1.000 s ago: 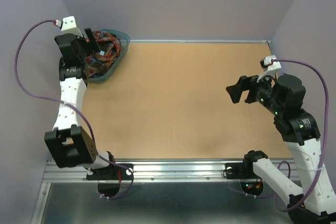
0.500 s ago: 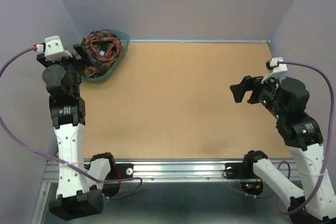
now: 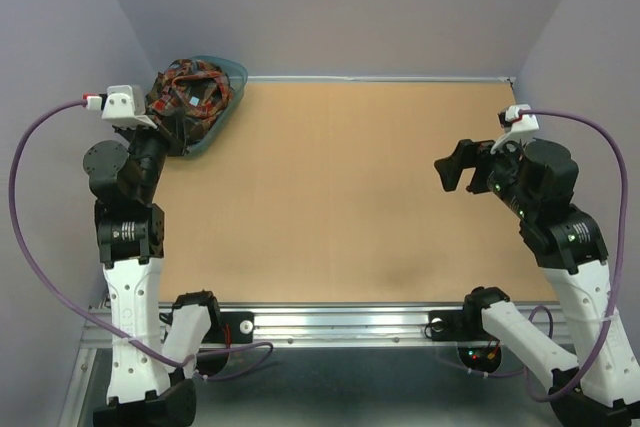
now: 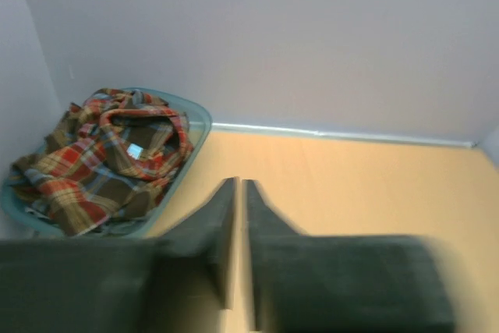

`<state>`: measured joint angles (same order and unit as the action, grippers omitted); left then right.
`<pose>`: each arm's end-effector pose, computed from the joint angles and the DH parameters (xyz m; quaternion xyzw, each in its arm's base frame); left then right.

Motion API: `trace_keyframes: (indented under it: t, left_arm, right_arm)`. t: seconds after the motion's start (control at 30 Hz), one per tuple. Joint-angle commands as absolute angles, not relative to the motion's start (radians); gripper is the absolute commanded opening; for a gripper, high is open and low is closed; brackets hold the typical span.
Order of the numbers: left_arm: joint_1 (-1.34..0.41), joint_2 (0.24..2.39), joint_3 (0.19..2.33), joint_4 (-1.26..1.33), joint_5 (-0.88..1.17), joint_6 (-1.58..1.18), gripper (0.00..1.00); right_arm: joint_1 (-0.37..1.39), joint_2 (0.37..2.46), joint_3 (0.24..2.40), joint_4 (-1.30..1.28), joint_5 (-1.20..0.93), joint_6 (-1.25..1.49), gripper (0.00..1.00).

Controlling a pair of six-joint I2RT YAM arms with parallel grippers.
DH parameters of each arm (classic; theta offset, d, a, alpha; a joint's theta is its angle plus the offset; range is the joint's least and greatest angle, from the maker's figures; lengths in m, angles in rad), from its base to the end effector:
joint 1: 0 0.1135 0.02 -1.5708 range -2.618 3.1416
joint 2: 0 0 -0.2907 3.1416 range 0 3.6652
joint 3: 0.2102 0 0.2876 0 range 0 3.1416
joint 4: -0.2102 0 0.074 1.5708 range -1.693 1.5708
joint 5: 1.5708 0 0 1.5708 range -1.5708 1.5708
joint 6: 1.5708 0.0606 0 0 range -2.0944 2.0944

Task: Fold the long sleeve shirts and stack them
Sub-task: Grab the shirt from the pile

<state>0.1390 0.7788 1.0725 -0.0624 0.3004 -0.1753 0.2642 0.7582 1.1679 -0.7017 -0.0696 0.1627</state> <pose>0.1939 0.0090 0.4868 0.0198 0.6246 -0.1069 0.7733 0.1647 0.0489 0.4418 -0.0614 0.7999 0.1536 0.5769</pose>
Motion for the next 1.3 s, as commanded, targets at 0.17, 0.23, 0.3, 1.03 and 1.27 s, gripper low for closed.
trace_keyframes:
  t: [0.17,0.23,0.3,1.03,1.27]
  left_arm:
    - [0.08,0.75,1.189,-0.136,0.235,-0.114,0.59]
    - [0.08,0.749,1.193,-0.137,0.218,-0.118,0.95]
    - [0.08,0.749,1.19,-0.13,0.206,-0.144,0.99]
    - [0.124,1.486,1.279,-0.006,-0.16,-0.359,0.99]
    - [0.149,1.826,1.507,-0.006,-0.16,-0.359,0.99]
  right_arm:
    - [0.275,0.77,1.239,-0.653,-0.021,0.147,1.0]
    - [0.275,0.772,1.243,-0.653,-0.028,0.149,1.0]
    - [0.275,0.77,1.244,-0.653,-0.029,0.149,1.0]
    - [0.275,0.71,1.197,-0.652,-0.121,0.173,1.0]
    - [0.275,0.727,1.193,-0.652,-0.121,0.149,1.0]
